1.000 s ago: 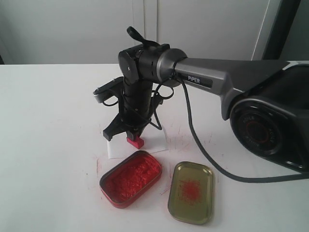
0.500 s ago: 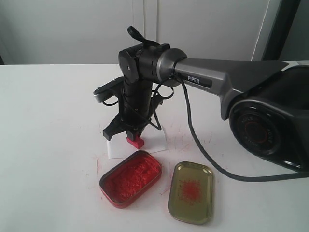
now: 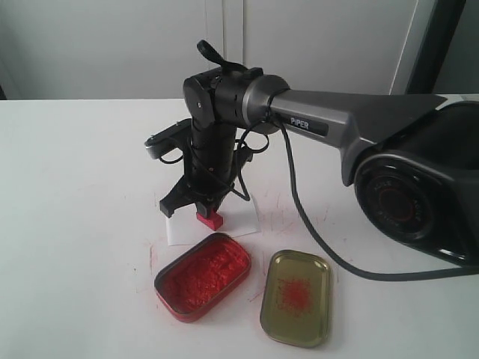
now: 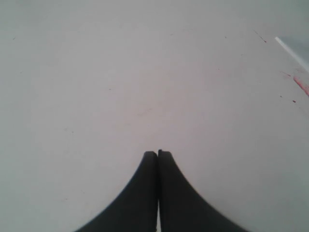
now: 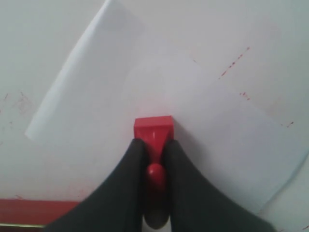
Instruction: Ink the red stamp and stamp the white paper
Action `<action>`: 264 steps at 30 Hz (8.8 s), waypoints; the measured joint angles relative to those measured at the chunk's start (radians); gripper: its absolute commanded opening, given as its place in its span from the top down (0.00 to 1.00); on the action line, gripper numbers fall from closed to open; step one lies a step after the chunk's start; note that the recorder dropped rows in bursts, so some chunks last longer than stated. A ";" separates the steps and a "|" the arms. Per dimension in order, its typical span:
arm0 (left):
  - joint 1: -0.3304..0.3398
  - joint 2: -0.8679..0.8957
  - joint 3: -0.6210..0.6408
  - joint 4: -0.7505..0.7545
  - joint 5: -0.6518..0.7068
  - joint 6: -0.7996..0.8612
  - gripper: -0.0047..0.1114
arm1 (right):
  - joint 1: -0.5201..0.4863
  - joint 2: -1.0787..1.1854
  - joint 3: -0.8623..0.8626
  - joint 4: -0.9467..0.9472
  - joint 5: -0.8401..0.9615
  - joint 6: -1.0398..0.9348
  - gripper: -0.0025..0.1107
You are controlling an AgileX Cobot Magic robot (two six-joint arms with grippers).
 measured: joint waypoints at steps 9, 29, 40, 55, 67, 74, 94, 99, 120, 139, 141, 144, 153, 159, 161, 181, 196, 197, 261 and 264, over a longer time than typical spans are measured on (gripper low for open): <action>0.000 0.000 0.000 0.000 0.000 0.000 0.96 | 0.000 -0.040 0.019 0.000 -0.028 0.000 0.98; 0.000 0.000 0.000 0.000 0.000 0.000 0.96 | 0.000 -0.135 0.043 0.000 0.024 0.000 0.98; 0.000 0.000 0.000 0.000 0.000 0.000 0.96 | 0.000 -0.158 0.043 0.000 0.027 0.000 0.98; 0.000 0.000 0.000 0.000 0.000 0.000 0.96 | -0.006 -0.203 0.043 0.004 0.056 0.000 0.98; 0.000 0.000 0.000 0.000 0.000 0.000 0.96 | -0.258 -0.254 0.045 0.320 0.107 -0.077 0.98; 0.000 0.000 0.000 0.000 0.000 0.000 0.96 | -0.368 -0.257 0.060 0.489 0.107 -0.159 0.98; 0.000 0.000 0.000 0.000 0.000 0.000 0.96 | -0.478 -0.322 0.397 0.769 0.036 -0.351 0.98; 0.000 0.000 0.000 0.000 0.000 0.000 0.96 | -0.478 -0.334 0.467 0.832 -0.008 -0.378 0.98; 0.000 0.000 0.000 0.000 0.000 0.000 0.96 | -0.536 -0.331 0.670 0.992 -0.224 -0.508 0.98; 0.000 0.000 0.000 0.000 0.000 0.000 0.96 | -0.536 -0.301 0.674 0.953 -0.284 -0.454 0.82; 0.000 0.000 0.000 0.000 0.000 0.000 0.96 | -0.536 -0.301 0.674 0.950 -0.284 -0.452 0.79; 0.000 0.000 0.000 0.000 0.000 0.000 0.96 | -0.536 -0.301 0.674 0.948 -0.284 -0.448 0.76; 0.000 0.000 0.000 0.000 0.000 0.000 0.96 | -0.536 -0.301 0.674 0.885 -0.324 -0.378 0.68; 0.000 0.000 0.000 0.000 0.000 0.000 0.96 | -0.536 -0.327 0.674 0.832 -0.392 -0.337 0.68; 0.000 0.000 0.000 0.000 0.000 0.000 0.96 | -0.536 -0.354 0.674 0.778 -0.422 -0.302 0.68; 0.000 0.000 0.000 0.000 0.000 0.000 0.96 | -0.536 -0.547 0.708 0.230 -0.270 -0.009 0.98; 0.000 0.000 0.000 0.000 0.000 0.000 0.96 | -0.647 -0.720 0.899 0.121 -0.284 0.059 0.98; 0.000 0.000 0.000 0.000 0.000 0.000 0.96 | -0.659 -0.731 0.908 0.121 -0.286 0.059 0.98; 0.000 0.000 0.000 0.000 0.000 0.000 0.96 | -0.698 -2.007 1.558 0.050 -0.678 -0.026 0.98; 0.000 0.000 0.000 0.000 0.000 0.000 0.96 | -0.698 -2.007 1.558 0.052 -0.682 -0.026 0.98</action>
